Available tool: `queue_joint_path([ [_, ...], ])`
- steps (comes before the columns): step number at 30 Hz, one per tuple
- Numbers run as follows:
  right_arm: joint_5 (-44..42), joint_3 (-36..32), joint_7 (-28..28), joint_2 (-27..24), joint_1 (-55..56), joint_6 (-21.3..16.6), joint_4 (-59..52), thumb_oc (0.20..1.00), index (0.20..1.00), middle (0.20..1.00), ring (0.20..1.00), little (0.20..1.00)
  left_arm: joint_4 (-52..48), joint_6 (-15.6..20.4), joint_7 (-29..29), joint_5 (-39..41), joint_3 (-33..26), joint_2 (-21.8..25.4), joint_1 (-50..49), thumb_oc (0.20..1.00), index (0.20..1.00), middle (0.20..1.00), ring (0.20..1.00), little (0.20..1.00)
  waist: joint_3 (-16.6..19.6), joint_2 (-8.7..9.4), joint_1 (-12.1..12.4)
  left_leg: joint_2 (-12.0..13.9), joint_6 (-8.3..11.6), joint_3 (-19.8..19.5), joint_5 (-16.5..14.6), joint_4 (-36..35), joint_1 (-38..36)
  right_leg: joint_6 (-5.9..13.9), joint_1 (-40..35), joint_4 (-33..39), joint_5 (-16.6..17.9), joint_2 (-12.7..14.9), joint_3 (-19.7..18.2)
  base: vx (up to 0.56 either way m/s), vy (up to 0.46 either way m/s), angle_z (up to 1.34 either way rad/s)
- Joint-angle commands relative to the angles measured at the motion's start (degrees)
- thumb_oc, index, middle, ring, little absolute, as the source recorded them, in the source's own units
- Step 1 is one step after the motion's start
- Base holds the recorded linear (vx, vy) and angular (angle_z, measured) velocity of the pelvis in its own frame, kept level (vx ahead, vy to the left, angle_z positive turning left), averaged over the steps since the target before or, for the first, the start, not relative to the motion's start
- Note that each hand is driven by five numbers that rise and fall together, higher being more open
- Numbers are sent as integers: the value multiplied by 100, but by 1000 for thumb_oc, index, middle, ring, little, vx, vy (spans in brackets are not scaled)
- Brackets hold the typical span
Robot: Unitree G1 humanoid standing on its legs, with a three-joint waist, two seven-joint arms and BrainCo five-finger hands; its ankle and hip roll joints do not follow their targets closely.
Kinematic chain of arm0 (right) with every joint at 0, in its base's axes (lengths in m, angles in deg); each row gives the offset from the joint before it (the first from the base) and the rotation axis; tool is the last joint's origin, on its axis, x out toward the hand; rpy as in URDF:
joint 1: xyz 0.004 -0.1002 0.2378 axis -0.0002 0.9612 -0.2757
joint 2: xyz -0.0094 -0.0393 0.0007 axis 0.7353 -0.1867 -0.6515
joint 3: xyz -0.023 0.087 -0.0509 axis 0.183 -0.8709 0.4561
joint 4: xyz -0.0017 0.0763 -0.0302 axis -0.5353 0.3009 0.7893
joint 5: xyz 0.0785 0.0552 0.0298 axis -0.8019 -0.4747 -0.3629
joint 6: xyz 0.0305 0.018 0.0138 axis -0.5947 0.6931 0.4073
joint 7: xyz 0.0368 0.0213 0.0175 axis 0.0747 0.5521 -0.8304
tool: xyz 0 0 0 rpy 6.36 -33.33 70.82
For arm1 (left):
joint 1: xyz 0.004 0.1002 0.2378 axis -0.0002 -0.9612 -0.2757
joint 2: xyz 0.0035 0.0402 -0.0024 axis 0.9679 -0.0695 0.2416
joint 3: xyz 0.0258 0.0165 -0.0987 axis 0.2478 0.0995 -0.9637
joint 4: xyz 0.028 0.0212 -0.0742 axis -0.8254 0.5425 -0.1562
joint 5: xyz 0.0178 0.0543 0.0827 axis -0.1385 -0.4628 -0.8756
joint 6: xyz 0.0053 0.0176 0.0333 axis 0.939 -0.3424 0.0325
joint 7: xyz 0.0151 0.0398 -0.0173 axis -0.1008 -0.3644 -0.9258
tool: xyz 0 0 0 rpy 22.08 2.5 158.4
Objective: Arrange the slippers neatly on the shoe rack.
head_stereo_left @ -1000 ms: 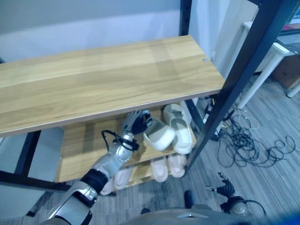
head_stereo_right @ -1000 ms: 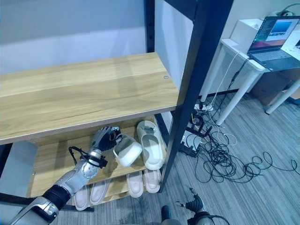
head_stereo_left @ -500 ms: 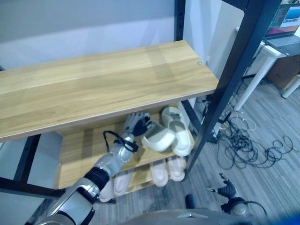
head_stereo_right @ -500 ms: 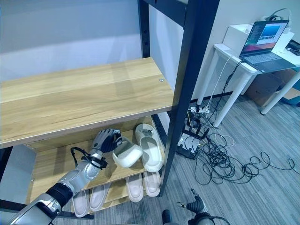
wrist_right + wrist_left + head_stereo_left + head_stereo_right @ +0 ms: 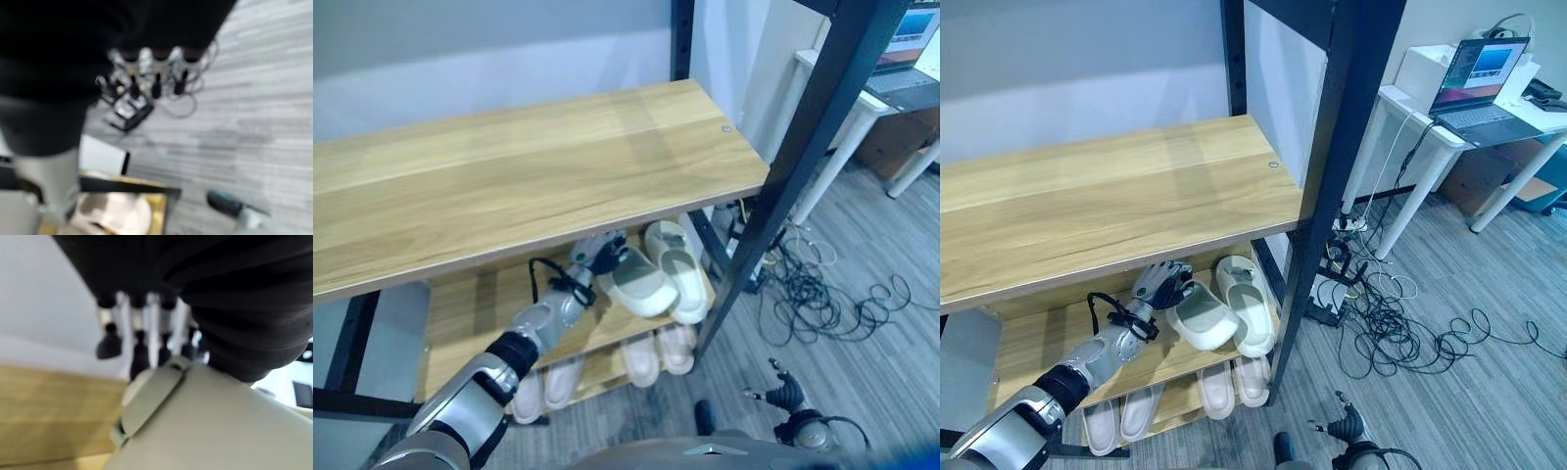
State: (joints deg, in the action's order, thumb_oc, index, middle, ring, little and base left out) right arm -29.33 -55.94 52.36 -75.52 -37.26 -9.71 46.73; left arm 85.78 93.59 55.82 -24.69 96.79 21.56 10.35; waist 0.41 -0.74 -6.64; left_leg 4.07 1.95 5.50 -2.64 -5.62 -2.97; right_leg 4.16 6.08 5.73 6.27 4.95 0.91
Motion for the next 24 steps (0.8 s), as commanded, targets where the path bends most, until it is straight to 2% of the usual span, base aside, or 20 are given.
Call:
queue_joint_path([
  [1,135,144,76,-433,-10,-245,-163,1000,1000,1000,1000,1000,440,-67,-202,-166,28,93,896,200,200,200,200,200,74,-75,-117,166,350,7,444,62,490,514,-677,-73,-678,179,95,0,0,0],
  [19,251,214,160,-513,-64,-269,-279,1000,1000,1000,1000,1000,748,-325,-365,-544,310,154,1381,200,200,200,200,200,-11,-72,-192,118,294,115,382,62,558,572,-473,-73,-592,214,-58,10,11,-3],
  [20,260,217,155,-513,-58,-270,-285,1000,1000,1000,1000,1000,771,-343,-372,-595,324,160,1385,802,802,802,802,802,-15,-69,-193,118,296,121,378,62,554,573,-470,-73,-595,215,-61,14,8,-4],
  [21,264,217,154,-516,-53,-275,-288,1000,1000,1000,1000,1000,778,-348,-365,-634,341,178,1386,1000,1000,1000,1000,1000,-15,-68,-193,115,295,124,374,62,550,573,-472,-73,-595,215,-64,5,7,-4],
  [24,265,210,144,-500,-25,-283,-274,1000,1000,1000,1000,1000,757,-365,-352,-663,299,235,1337,1000,1000,1000,1000,1000,-7,-64,-176,115,296,130,368,62,535,571,-486,-73,-601,215,-51,11,6,-5],
])
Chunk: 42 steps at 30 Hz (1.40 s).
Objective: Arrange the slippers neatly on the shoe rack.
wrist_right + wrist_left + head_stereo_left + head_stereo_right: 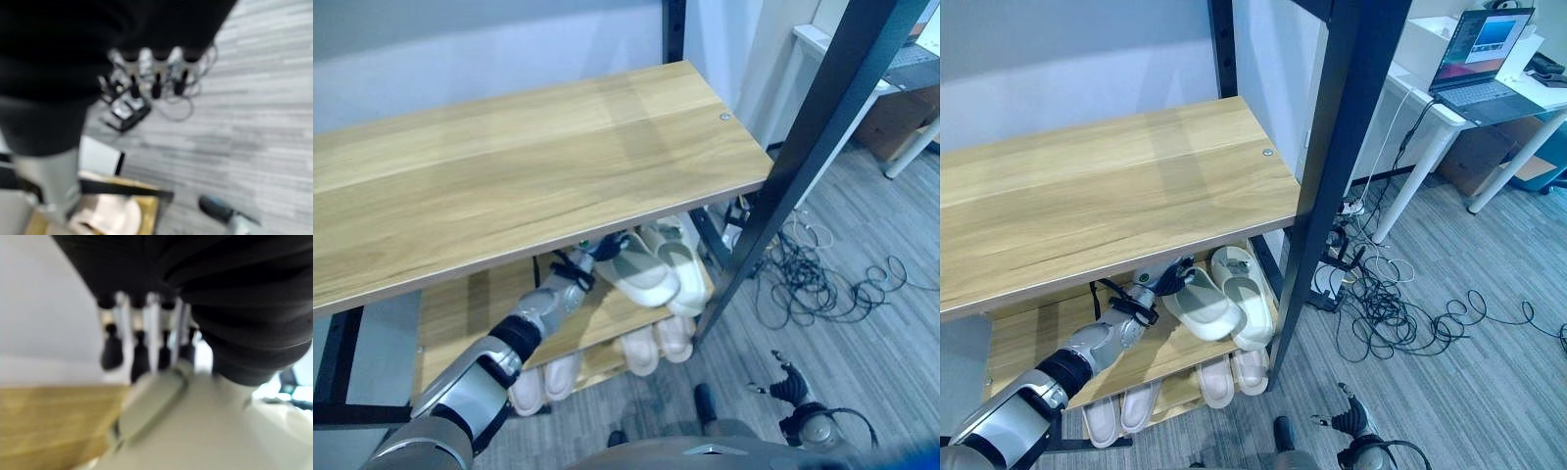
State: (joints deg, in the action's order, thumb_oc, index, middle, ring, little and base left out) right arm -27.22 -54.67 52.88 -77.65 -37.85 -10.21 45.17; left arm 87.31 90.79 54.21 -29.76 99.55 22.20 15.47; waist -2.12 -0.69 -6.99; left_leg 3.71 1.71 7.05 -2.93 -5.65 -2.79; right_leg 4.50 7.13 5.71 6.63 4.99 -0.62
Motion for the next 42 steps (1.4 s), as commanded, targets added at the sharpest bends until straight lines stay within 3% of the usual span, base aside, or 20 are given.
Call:
queue_joint_path([
  [1,50,82,92,-283,41,-234,-113,1000,1000,1000,1000,1000,589,-83,-190,-146,6,189,808,1000,1000,1000,1000,1000,248,-70,-136,146,318,-30,399,65,513,535,-598,-71,-640,208,108,7,6,-3],
  [11,36,78,43,-236,73,-228,-150,1000,1000,1000,1000,1000,217,-64,-202,-135,-243,439,595,1000,1000,1000,1000,1000,256,-63,-52,124,304,-84,387,65,458,525,-682,-71,-656,213,177,0,0,0],
  [22,12,-15,62,-21,135,-121,0,1000,1000,1000,1000,1000,-877,-5,-433,294,-1292,674,-242,1000,1000,1000,1000,1000,285,-21,144,85,296,-188,404,65,421,486,-797,-71,-677,230,279,-3,-6,2],
  [26,-15,-58,84,62,124,-69,67,1000,1000,1000,1000,1000,-1145,30,-520,494,-1646,604,-654,1000,1000,1000,1000,1000,284,-14,204,72,290,-219,414,65,413,469,-829,-71,-689,235,320,-10,-4,3],
  [27,-48,-129,105,153,101,-27,168,1000,1000,1000,1000,1000,-1373,128,-600,747,-1982,432,-1142,1000,1000,1000,1000,1000,280,0,297,49,277,-257,427,65,417,451,-859,-71,-694,236,352,-25,-7,10],
  [30,-80,-182,120,192,72,-13,261,1000,1000,1000,1000,1000,-1518,234,-635,887,-2103,300,-1471,1000,1000,1000,1000,1000,289,5,346,37,266,-287,440,65,400,435,-894,-71,-695,239,381,-35,-9,6],
  [36,-272,-240,157,361,-128,25,664,1000,1000,1000,1000,1000,-1561,573,-533,1551,-2087,-154,-2113,1000,1000,1000,1000,1000,348,63,521,23,253,-412,503,65,343,385,-1050,-89,-720,229,505,-40,-28,8],
  [42,-338,-284,161,417,-188,28,794,1000,1000,1000,1000,1000,-1445,732,-190,1698,-1860,-376,-2693,1000,1000,1000,1000,1000,441,90,648,35,278,-506,520,65,263,339,-1202,-111,-809,193,651,-41,-51,14],
])
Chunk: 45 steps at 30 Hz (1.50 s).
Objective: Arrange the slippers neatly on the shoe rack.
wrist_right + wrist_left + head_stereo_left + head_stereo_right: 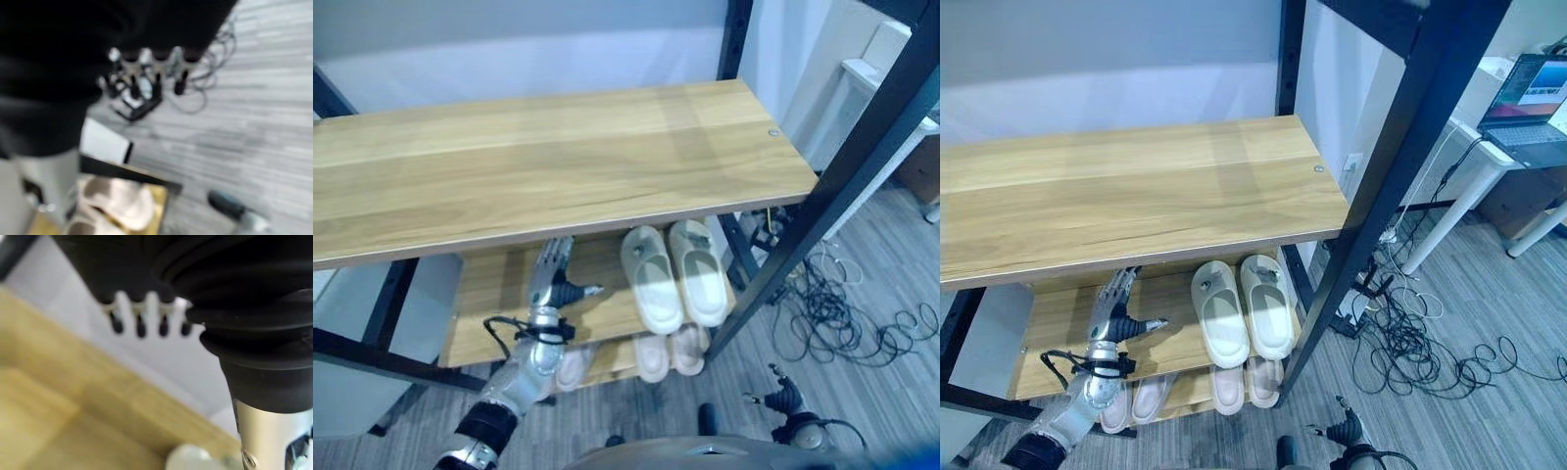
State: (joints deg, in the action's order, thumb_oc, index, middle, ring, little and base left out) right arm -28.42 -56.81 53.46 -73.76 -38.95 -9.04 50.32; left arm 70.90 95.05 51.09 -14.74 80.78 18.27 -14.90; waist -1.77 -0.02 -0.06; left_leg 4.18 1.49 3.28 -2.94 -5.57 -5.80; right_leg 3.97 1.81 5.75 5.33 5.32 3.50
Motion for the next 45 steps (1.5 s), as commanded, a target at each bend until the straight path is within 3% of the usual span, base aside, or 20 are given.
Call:
queue_joint_path([
  [1,-238,-73,112,49,-92,-91,307,1000,1000,1000,1000,1000,299,307,189,186,54,1,219,1000,1000,1000,1000,1000,428,22,-5,8,328,-175,560,57,565,371,-696,-117,-695,130,289,-100,-92,19],
  [9,-288,-85,185,19,-143,-114,421,1000,1000,1000,1000,1000,287,346,281,579,-345,18,-258,1000,1000,1000,1000,1000,381,-6,225,227,518,-314,936,57,703,218,-753,-75,-836,-129,411,-113,-114,7],
  [15,-423,-41,209,141,-233,-123,717,1000,1000,1000,1000,1000,207,368,493,635,-541,113,-359,1000,1000,1000,1000,1000,109,-60,471,507,777,-502,1431,57,1008,78,-775,-75,-1023,-408,580,-167,-129,21],
  [16,-369,6,250,93,-347,-100,792,1000,1000,1000,1000,1000,147,425,651,819,-470,41,-296,1000,1000,1000,1000,1000,-99,-55,565,547,842,-526,1723,204,1222,49,-775,-75,-1040,-420,646,-242,-49,5],
  [18,-366,2,269,58,-409,-73,807,1000,1000,1000,1000,1000,79,456,780,1030,-459,-17,-267,1000,1000,1000,1000,1000,-214,-14,576,529,826,-531,1715,472,1410,26,-740,-75,-999,-387,700,-272,-28,23],
  [19,-358,-8,294,20,-448,-42,837,1000,1000,1000,1000,1000,50,489,952,1289,-449,-103,-265,1000,1000,1000,1000,1000,-271,40,556,501,756,-470,1594,717,1485,13,-689,-75,-940,-338,734,-345,-16,25],
  [22,-482,-184,346,-53,-516,43,992,1000,1000,1000,1000,1000,255,518,1299,2208,-400,-431,-349,1000,1000,1000,1000,1000,-315,218,428,332,471,-340,749,1507,1270,43,-490,-75,-666,-129,769,-278,31,21],
  [23,-482,-186,346,-53,-519,43,993,1000,1000,1000,1000,1000,258,520,1299,2209,-399,-431,-344,1000,1000,1000,1000,1000,-306,219,422,327,467,-346,758,1513,1293,44,-473,-75,-657,-125,774,-173,67,10],
  [24,-545,-240,318,-53,-557,47,1050,1000,1000,1000,1000,1000,560,525,1410,2413,-350,-535,-390,1000,1000,1000,1000,1000,-296,264,387,212,439,-461,542,1960,1218,57,-404,-75,-560,-76,727,-254,140,4],
  [25,-609,-325,355,-82,-588,55,1148,1000,1000,1000,1000,1000,873,506,1667,2915,-310,-718,-574,1000,1000,1000,1000,1000,-297,304,352,-23,395,-847,243,2776,1017,100,-263,-75,-396,-7,646,-316,199,-14],
  [26,-578,-368,398,-97,-594,93,1255,1000,1000,1000,1000,1000,1108,476,1802,3102,-281,-807,-674,1000,1000,1000,1000,1000,-303,280,334,-50,380,-987,125,3084,891,115,-211,-75,-341,-1,634,-303,261,-32],
  [27,-576,-408,410,-119,-599,142,1303,1000,1000,1000,1000,1000,1408,414,1901,3228,-239,-893,-723,1000,1000,1000,1000,1000,-284,238,275,-38,382,-1083,18,3029,695,148,-145,-75,-277,-6,596,-184,232,-32],
  [29,-887,-606,330,-27,-556,142,1421,1000,1000,1000,1000,1000,1830,288,2019,3169,-141,-997,-713,1000,1000,1000,1000,1000,-206,167,143,-72,307,-1221,-310,2201,160,272,104,-75,-54,30,528,-182,281,-8],
  [31,-1204,-935,336,78,-486,152,1534,1000,1000,1000,1000,1000,2308,200,2125,3224,-85,-1115,-702,1000,1000,1000,1000,1000,-129,189,4,-154,217,-1143,-703,1490,-132,447,338,-75,192,303,551,-283,433,18],
  [32,-1260,-1035,300,141,-456,215,1656,1000,1000,1000,1000,1000,2822,156,2239,3336,-137,-1205,-577,1000,1000,1000,1000,1000,-144,262,-63,-369,117,-1156,-776,1213,-146,581,459,-80,378,608,577,-331,520,43],
  [36,-1324,-1054,270,344,-479,295,1683,1000,1000,1000,1000,1000,3696,74,2229,3112,-243,-1188,-502,1000,1000,1000,1000,1000,-362,240,-33,-560,-30,-1037,-777,1056,-154,650,644,-454,502,949,693,-249,333,20],
  [40,-1542,-1036,68,428,-492,210,1591,1000,1000,1000,1000,1000,4826,-42,2417,3269,-654,-1220,-409,1000,1000,1000,1000,1000,-489,126,24,-626,-153,-925,-593,1033,-56,548,590,-1003,162,909,820,-219,184,-40],
  [42,-1801,-1141,-188,454,-431,158,1698,1000,1000,1000,1000,1000,5349,-167,2578,3390,-1050,-1157,-357,1000,1000,1000,1000,1000,-441,91,127,-710,-256,-914,-479,1116,136,435,373,-1682,-156,766,669,-176,131,-26],
  [45,-2082,-1240,-371,495,-374,100,1734,1000,1000,1000,1000,1000,5618,-237,2646,3598,-1378,-1104,-325,1000,1000,1000,1000,1000,-317,79,175,-730,-292,-904,-364,1128,282,387,256,-2153,-351,616,486,-88,56,-4],
])
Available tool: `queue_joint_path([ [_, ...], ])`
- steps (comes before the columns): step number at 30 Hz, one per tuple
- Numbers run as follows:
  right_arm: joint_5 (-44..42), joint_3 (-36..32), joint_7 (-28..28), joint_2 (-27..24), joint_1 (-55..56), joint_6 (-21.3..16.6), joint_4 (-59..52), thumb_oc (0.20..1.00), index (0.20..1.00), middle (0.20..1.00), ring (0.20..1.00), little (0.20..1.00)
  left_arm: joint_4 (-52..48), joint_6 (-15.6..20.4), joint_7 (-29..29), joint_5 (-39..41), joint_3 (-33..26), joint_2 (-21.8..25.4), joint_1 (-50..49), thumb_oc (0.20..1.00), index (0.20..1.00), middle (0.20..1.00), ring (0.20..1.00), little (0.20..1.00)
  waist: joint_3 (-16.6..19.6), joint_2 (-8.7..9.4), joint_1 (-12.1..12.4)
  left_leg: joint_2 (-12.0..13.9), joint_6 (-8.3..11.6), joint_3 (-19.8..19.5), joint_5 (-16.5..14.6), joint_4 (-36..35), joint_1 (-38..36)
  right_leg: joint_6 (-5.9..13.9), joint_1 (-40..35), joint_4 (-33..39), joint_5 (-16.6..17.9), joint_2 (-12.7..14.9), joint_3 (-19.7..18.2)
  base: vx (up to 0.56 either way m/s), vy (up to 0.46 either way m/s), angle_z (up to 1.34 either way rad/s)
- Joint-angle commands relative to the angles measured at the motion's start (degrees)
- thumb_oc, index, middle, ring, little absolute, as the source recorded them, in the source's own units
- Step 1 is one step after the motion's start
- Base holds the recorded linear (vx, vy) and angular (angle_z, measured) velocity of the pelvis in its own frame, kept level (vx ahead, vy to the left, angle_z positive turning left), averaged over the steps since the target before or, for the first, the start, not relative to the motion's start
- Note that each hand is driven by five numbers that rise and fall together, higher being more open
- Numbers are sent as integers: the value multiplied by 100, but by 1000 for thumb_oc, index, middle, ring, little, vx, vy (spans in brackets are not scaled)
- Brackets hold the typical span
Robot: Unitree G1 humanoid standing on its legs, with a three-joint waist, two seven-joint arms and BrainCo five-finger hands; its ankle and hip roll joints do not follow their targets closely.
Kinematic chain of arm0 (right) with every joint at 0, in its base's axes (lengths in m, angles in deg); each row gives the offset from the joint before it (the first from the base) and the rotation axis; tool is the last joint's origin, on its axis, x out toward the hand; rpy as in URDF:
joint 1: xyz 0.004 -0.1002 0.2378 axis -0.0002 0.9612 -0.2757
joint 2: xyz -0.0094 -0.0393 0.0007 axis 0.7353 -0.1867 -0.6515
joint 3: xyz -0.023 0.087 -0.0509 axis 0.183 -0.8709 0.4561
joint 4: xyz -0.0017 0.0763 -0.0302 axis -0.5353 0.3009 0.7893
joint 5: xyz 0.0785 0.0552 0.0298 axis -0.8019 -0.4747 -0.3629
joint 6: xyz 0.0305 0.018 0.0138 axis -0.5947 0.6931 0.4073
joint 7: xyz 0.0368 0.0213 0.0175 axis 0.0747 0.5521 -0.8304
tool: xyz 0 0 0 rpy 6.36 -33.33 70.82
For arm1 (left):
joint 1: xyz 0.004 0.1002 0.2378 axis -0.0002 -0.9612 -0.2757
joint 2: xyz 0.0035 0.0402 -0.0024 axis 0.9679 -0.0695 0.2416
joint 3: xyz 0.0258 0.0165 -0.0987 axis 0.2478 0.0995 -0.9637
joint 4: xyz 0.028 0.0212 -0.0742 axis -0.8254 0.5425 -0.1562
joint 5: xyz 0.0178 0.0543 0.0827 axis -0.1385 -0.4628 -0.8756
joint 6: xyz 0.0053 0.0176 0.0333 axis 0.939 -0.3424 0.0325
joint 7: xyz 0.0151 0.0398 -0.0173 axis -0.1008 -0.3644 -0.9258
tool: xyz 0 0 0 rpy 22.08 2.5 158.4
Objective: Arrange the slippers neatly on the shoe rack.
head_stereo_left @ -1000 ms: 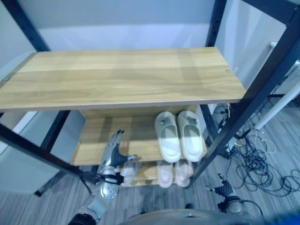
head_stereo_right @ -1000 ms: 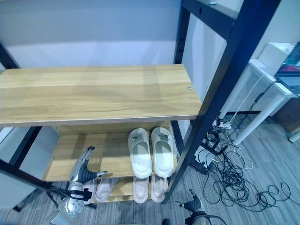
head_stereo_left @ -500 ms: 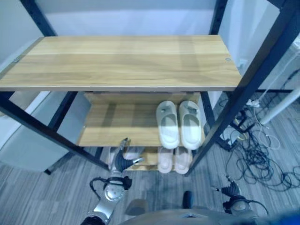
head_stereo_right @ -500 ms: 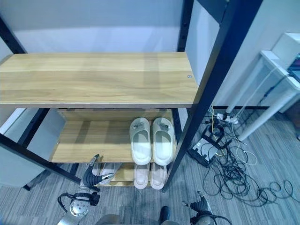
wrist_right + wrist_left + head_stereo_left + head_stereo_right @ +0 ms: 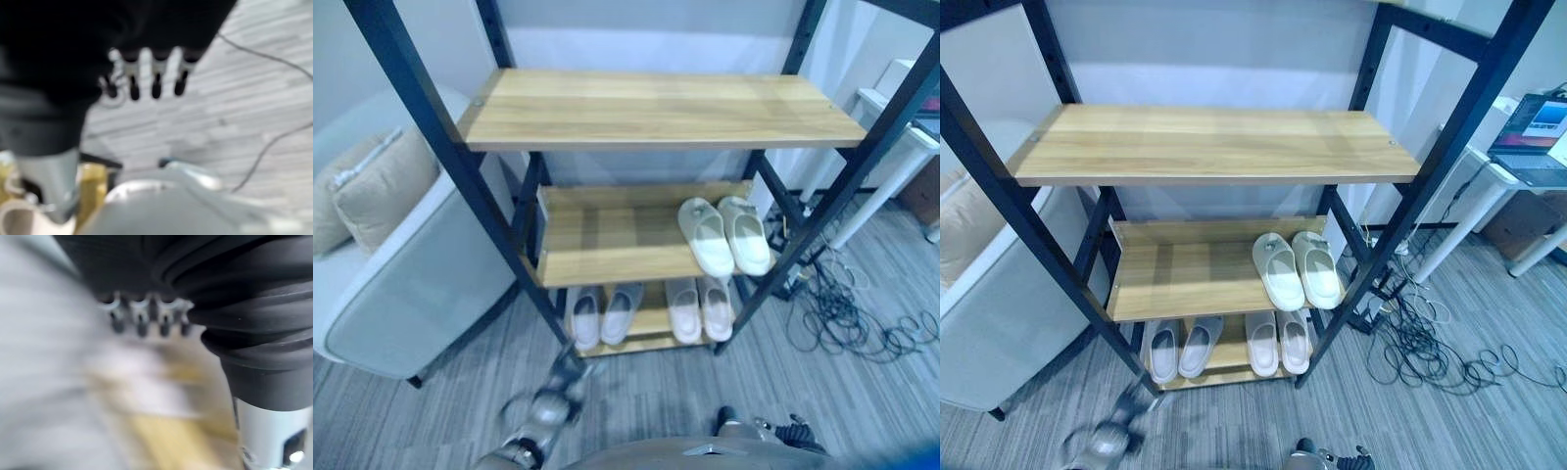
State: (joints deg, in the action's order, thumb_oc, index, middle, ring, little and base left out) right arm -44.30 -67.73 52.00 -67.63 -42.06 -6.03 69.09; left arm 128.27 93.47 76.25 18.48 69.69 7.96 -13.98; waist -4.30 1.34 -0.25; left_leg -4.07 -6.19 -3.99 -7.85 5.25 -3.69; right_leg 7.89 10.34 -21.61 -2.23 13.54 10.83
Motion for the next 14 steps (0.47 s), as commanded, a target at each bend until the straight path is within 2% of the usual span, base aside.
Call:
queue_joint_path([
  [1,-675,-207,-322,-94,-26,-210,-77,1000,1000,1000,1000,1000,-40,-121,166,414,-407,-53,-400,1000,1000,1000,1000,1000,19,-44,230,76,462,-176,183,42,118,-8,-695,376,331,-324,-384,-26,13,9],
  [3,-911,-265,-413,-83,32,-227,-32,1000,1000,1000,1000,1000,-35,-112,182,579,-497,-42,-396,1000,1000,1000,1000,1000,152,3,274,29,464,-156,259,31,190,-44,-972,453,188,-522,-537,-5,-32,15],
  [7,-1099,-202,-540,-39,22,-206,53,1000,1000,1000,1000,1000,1,-109,277,626,-395,-137,-317,1000,1000,1000,1000,1000,292,89,294,91,533,-14,292,-24,208,-146,-1272,1066,-208,-775,-529,-11,-100,-10],
  [10,-1057,-119,-556,-74,27,-196,93,1000,1000,1000,1000,1000,-76,-81,264,767,-320,-277,-225,1000,1000,1000,1000,1000,368,122,297,167,600,98,347,-150,149,-161,-1491,1688,-172,-871,-572,2,-127,-24],
  [14,-1110,-79,-598,-87,97,-184,161,1000,1000,1000,1000,1000,-145,-67,314,801,-89,-460,-87,1000,1000,1000,1000,1000,420,128,238,298,649,151,448,-384,46,-202,-1644,2115,-99,-931,-597,-23,-111,-22],
])
